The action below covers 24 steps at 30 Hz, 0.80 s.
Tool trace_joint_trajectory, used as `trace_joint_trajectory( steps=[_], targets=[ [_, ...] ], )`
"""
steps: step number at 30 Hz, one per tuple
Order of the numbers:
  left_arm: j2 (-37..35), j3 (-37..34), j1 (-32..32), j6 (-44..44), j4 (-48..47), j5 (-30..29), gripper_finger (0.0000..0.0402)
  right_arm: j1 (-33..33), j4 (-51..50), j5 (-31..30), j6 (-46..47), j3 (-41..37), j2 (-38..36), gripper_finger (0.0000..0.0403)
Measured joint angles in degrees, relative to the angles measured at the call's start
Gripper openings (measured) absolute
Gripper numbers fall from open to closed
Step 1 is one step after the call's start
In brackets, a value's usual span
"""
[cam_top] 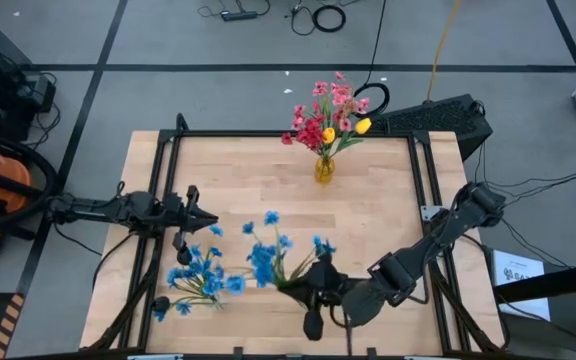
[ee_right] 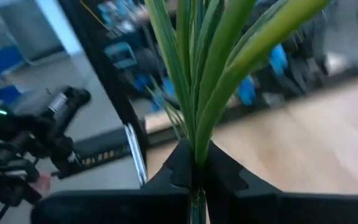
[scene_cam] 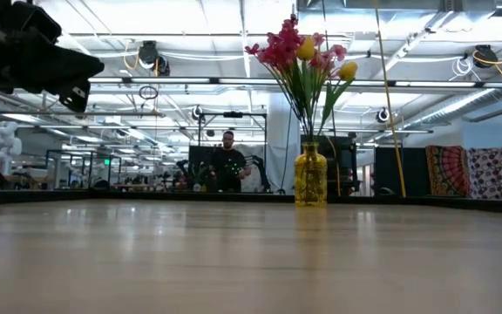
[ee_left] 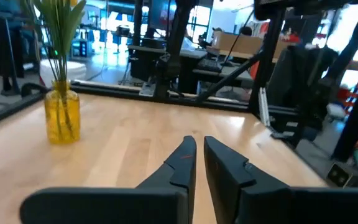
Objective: Sort flowers into vase by color
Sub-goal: Put the blue flowers into the transparent vase
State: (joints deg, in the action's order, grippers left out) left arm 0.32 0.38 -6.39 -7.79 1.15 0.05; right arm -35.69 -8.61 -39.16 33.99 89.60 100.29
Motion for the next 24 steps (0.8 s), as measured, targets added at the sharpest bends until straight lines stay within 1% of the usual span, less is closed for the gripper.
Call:
trace_joint_trajectory(
  steps=[2,5,9,11,13,16,19,22,24],
  targets=[
    [0.0,0.0,0.0,-1.1,0.1,0.0,0.0036,0.0,6.4,0.1,-6.9,0.0,0.6,0.0008],
    [0.0,0.0,0.0,-0.4,0.1,-0.1,0.0036,0.1,17.0,0.3,-16.9,0.0,2.6,0.0008],
    [0.0,0.0,0.0,-0.8,0.1,-0.1,0.0036,0.9,31.1,0.9,-30.0,0.1,7.1,0.0008],
    [0.0,0.0,0.0,-0.8,0.1,-0.1,0.0036,1.9,38.2,3.9,-34.2,0.1,9.9,0.0008],
    [0.0,0.0,0.0,-0.8,0.0,-0.1,0.0036,3.1,44.7,7.1,-36.3,0.1,12.6,0.0008],
    [0.0,0.0,0.0,-0.8,0.0,-0.1,0.0036,4.6,53.5,10.9,-36.4,0.1,16.2,0.0008],
    [0.0,0.0,0.0,-0.8,0.0,-0.2,0.0036,5.9,60.0,14.4,-36.2,0.1,19.3,0.0008],
    [0.0,0.0,0.0,-0.8,0.0,-0.2,0.0036,6.8,61.2,15.6,-35.1,3.8,23.1,0.0007],
    [0.0,0.0,0.0,-0.8,0.0,-0.2,0.0036,7.2,58.8,17.7,-35.4,9.0,26.2,0.0005]
  ],
)
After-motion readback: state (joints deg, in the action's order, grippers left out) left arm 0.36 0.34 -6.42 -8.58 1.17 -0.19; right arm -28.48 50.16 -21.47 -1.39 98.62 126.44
